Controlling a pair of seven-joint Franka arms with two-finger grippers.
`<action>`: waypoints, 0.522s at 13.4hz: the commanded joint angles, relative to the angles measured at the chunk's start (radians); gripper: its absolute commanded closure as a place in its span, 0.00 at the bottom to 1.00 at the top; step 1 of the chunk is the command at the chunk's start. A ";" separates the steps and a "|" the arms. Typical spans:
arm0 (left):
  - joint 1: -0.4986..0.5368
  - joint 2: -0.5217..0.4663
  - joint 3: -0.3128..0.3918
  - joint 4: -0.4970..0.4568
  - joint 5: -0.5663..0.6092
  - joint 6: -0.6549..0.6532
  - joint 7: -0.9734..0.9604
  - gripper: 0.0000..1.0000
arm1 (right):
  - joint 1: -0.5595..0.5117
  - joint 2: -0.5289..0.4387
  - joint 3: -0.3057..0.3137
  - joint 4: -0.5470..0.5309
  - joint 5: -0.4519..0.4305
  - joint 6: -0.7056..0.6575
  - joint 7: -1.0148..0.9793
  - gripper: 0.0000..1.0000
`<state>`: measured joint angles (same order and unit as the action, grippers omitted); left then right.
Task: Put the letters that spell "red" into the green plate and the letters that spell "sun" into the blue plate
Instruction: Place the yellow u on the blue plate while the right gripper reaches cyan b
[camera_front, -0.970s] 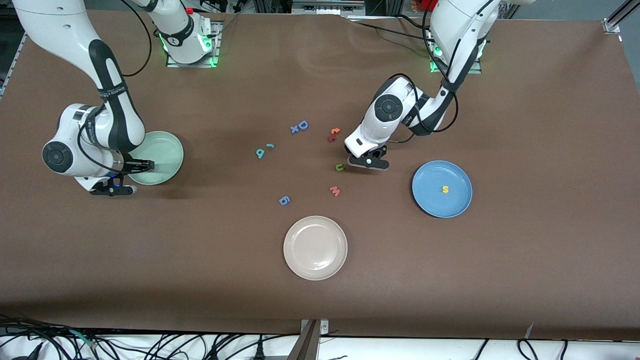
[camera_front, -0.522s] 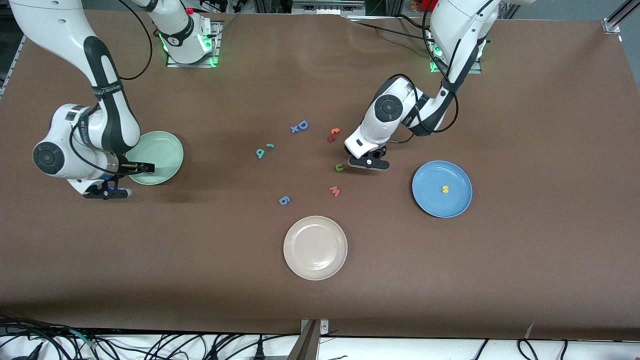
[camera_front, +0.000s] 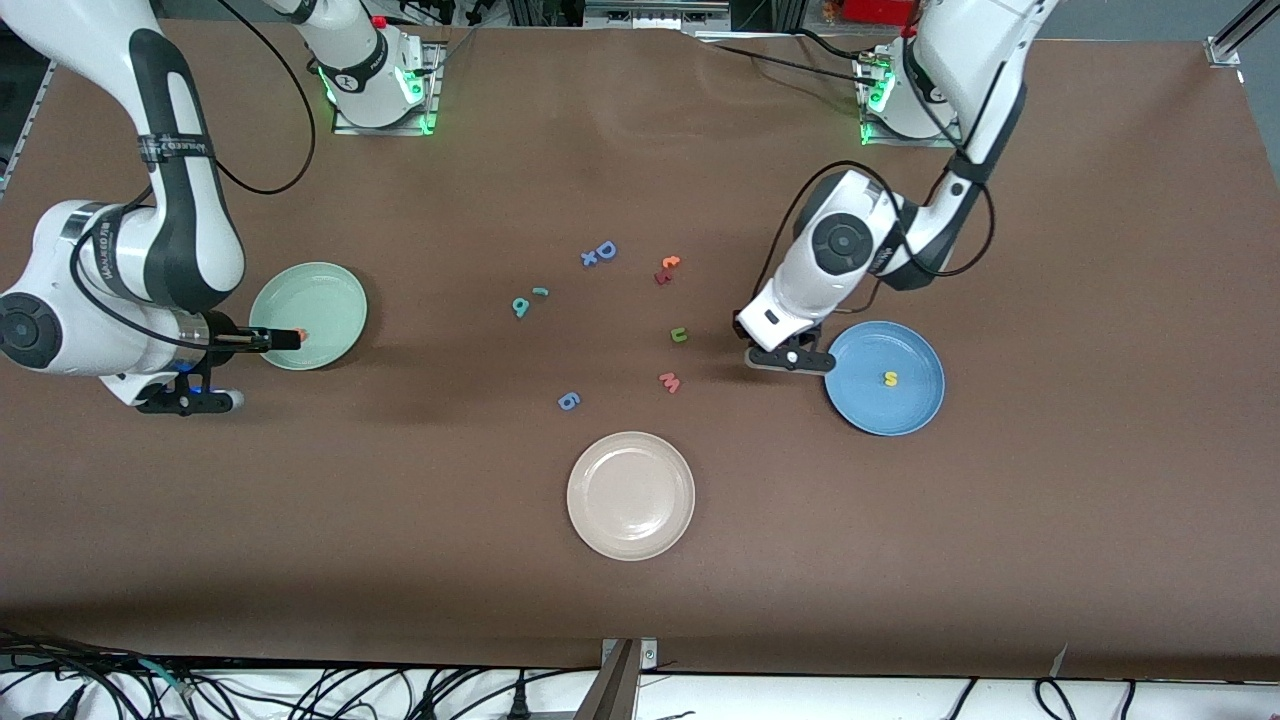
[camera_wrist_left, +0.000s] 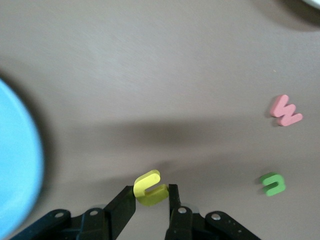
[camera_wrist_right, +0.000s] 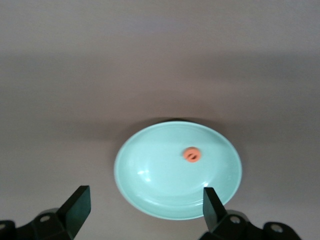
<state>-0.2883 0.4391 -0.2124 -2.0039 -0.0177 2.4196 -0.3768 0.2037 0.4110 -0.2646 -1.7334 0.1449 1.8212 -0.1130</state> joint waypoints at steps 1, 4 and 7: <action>0.104 -0.031 -0.007 0.022 0.030 -0.097 0.184 0.80 | 0.000 0.002 0.045 0.084 0.027 -0.081 0.073 0.01; 0.265 -0.022 -0.008 0.007 0.027 -0.102 0.465 0.80 | 0.000 -0.012 0.131 0.118 0.025 -0.118 0.231 0.01; 0.285 -0.010 -0.008 -0.036 0.019 -0.102 0.489 0.82 | 0.000 -0.015 0.224 0.137 0.025 -0.117 0.384 0.01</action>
<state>0.0061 0.4231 -0.2048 -2.0180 -0.0160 2.3208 0.1067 0.2112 0.4009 -0.0835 -1.6150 0.1567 1.7265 0.1944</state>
